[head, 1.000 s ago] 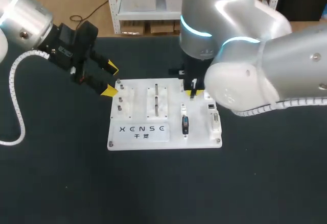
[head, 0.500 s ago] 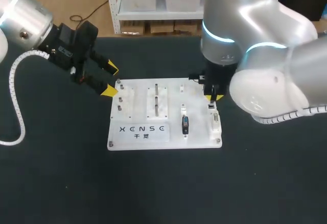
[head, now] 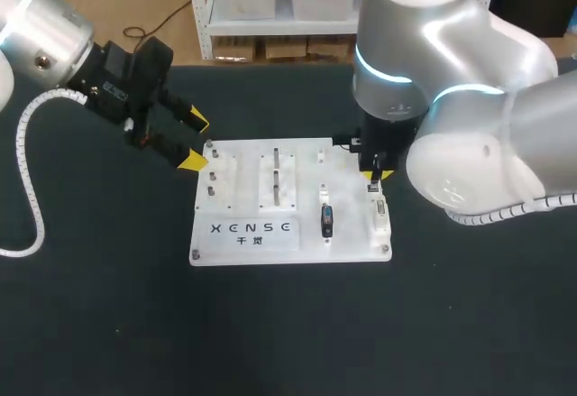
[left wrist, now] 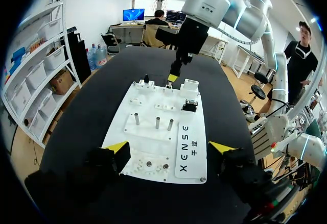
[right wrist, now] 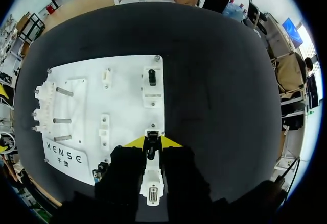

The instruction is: Insert the USB connector, Ethernet cable, and multi-pin plug into their matching sockets one by one.

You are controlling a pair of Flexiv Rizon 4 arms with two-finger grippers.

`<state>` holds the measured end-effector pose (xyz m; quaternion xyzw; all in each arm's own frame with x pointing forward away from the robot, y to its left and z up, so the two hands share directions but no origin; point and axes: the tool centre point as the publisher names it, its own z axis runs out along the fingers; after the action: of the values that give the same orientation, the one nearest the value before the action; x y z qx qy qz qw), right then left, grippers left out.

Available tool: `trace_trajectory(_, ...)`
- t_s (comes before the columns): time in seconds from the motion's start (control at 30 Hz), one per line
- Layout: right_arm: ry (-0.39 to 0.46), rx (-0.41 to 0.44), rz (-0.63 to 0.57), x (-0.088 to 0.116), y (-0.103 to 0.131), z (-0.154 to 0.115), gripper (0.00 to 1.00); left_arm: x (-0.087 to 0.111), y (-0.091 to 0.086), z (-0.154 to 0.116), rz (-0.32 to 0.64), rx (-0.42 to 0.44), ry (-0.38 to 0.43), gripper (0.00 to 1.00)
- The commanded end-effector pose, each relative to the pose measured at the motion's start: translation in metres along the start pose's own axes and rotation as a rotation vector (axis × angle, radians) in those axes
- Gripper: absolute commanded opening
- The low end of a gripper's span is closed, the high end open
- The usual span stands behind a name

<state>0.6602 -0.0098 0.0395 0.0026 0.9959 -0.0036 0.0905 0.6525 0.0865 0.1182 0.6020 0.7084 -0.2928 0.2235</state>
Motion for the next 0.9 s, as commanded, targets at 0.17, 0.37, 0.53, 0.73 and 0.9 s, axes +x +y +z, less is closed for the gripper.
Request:
trace_trajectory(0.17,0.001,0.006,-0.004,0.0002,0.0027,0.0044,0.00,0.0008,-0.0007,0.0001,0.001,-0.002,-0.002,1.00)
trace_trajectory(0.37,-0.005,0.015,-0.018,0.0002,0.0051,0.0059,0.00,0.0008,-0.0007,0.0001,0.001,-0.002,-0.002,1.00)
trace_trajectory(0.53,-0.006,0.023,-0.017,-0.0009,0.0038,0.0076,0.00,0.0008,-0.0007,0.0001,0.001,-0.002,-0.002,1.00)
trace_trajectory(0.73,-0.006,0.027,-0.016,-0.0018,0.0018,0.0074,0.00,0.0008,-0.0007,0.0001,0.001,-0.002,-0.002,1.00)
trace_trajectory(0.9,-0.005,0.026,-0.015,-0.0019,0.0014,0.0071,0.00,0.0008,-0.0007,0.0001,0.001,-0.002,-0.002,1.00)
